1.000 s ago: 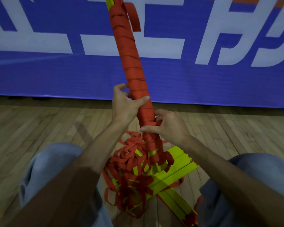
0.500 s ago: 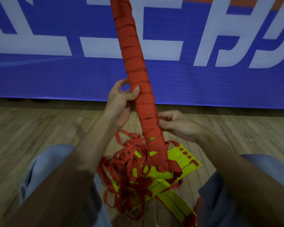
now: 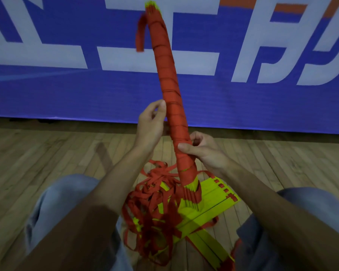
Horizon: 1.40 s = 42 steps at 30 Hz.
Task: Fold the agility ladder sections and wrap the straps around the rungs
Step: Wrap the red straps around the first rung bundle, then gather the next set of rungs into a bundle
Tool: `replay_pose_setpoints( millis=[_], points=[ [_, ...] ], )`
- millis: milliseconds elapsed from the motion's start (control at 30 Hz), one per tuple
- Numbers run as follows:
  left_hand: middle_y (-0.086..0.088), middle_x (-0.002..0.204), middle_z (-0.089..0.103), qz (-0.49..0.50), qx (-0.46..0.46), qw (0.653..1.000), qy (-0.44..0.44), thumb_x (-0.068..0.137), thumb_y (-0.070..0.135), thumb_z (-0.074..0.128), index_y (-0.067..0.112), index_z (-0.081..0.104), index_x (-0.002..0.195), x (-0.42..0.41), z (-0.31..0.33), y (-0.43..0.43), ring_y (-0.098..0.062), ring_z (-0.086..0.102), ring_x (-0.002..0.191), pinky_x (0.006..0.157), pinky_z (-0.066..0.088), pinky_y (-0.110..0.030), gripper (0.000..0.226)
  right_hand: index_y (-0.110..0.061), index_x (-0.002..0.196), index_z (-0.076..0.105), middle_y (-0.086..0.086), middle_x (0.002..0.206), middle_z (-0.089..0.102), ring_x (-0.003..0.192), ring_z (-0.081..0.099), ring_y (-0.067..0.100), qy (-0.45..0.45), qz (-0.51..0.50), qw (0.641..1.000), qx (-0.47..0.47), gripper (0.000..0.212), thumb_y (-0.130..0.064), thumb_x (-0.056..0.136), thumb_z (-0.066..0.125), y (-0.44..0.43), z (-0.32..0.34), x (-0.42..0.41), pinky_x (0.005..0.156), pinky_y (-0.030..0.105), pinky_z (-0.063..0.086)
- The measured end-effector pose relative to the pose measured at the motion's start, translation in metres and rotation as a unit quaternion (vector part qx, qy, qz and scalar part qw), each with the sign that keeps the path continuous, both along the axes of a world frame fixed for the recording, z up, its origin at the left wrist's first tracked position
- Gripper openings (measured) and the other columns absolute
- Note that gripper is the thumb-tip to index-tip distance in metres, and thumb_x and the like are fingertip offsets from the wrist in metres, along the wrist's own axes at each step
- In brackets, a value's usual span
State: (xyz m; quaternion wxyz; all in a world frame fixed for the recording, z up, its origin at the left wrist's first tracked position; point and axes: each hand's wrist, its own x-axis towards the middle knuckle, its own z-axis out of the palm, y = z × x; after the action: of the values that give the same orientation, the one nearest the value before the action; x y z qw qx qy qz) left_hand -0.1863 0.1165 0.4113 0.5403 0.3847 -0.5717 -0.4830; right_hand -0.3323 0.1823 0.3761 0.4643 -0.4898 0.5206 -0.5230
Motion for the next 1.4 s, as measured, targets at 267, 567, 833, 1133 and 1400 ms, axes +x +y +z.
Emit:
replay_pose_setpoints(
  millis=[267,567,833,1133,1400],
  points=[
    [-0.007,0.101,0.07,0.0,0.093,0.995,-0.03,0.074,0.008,0.081,0.01,0.052,0.131,-0.013,-0.013,0.003,-0.018,0.07,0.089,0.08,0.059,-0.038,0.064,-0.012,0.084,0.059,-0.006,0.069,0.066,0.062,0.064,0.007,-0.02,-0.014,0.999,0.044,0.019,-0.017,0.08,0.076,0.001,-0.007,-0.003,0.057,0.022,0.052],
    [-0.006,0.105,0.061,-0.114,0.148,0.98,-0.07,0.077,-0.003,0.074,0.01,0.047,0.121,-0.081,-0.048,0.005,-0.012,0.064,0.082,0.063,0.056,-0.03,0.053,-0.004,0.11,0.066,0.011,0.097,0.07,0.086,0.067,0.023,0.018,0.045,0.976,0.213,0.022,-0.013,0.089,0.066,0.015,-0.027,-0.078,0.075,0.035,0.057],
    [0.001,0.089,0.059,-0.236,0.184,0.937,-0.181,0.092,-0.002,0.055,0.019,0.051,0.117,-0.19,-0.109,0.001,-0.006,0.063,0.064,0.055,0.055,-0.025,0.032,-0.008,0.097,0.071,0.009,0.082,0.065,0.08,0.06,0.024,0.086,-0.141,0.951,0.26,0.013,-0.014,0.085,0.073,0.023,-0.099,-0.171,0.071,0.038,0.051],
    [-0.004,0.094,0.064,-0.33,0.208,0.868,-0.306,0.093,0.005,0.056,0.016,0.06,0.108,-0.256,-0.22,-0.015,-0.014,0.067,0.079,0.059,0.051,-0.02,0.019,-0.013,0.108,0.075,0.005,0.085,0.068,0.074,0.064,0.016,0.209,-0.273,0.868,0.359,0.028,-0.021,0.082,0.077,0.021,-0.217,-0.277,0.069,0.032,0.056],
    [-0.008,0.098,0.068,-0.358,0.225,0.813,-0.4,0.091,0.008,0.059,0.016,0.062,0.106,-0.288,-0.301,-0.039,-0.011,0.066,0.079,0.074,0.045,-0.028,0.018,-0.008,0.111,0.073,0.012,0.102,0.069,0.086,0.064,0.024,0.209,-0.328,0.816,0.427,0.024,-0.014,0.089,0.063,0.027,-0.313,-0.318,0.078,0.03,0.053]
  ],
)
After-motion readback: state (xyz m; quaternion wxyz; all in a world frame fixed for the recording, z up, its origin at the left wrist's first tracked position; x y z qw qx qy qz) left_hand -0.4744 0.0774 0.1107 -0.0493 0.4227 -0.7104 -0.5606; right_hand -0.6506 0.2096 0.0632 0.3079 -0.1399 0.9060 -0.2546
